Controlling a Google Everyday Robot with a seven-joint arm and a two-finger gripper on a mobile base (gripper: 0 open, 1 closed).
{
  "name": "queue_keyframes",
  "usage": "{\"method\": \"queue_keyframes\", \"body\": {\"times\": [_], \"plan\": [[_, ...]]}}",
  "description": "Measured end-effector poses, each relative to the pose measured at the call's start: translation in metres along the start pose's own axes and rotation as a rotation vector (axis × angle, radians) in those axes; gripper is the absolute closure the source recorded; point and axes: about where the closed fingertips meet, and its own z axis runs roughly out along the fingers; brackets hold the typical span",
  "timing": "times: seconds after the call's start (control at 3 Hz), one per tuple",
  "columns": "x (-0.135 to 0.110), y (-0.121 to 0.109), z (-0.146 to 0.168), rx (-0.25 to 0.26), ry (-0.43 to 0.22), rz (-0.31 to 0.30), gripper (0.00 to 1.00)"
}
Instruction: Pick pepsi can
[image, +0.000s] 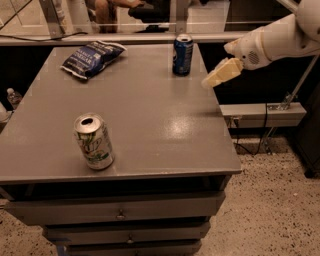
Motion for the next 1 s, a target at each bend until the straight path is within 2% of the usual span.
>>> {"method": "queue_keyframes", "body": {"times": [0.33,0.67,1.0], "plan": [[-0.006,-0.03,0.033,-0.021,-0.11,0.072,0.0],[-0.015,-0.053,0.071,-0.047,-0.213,0.114,0.0],[-0.026,-0.067,0.1,-0.074,-0.319,0.155,0.0]]}}
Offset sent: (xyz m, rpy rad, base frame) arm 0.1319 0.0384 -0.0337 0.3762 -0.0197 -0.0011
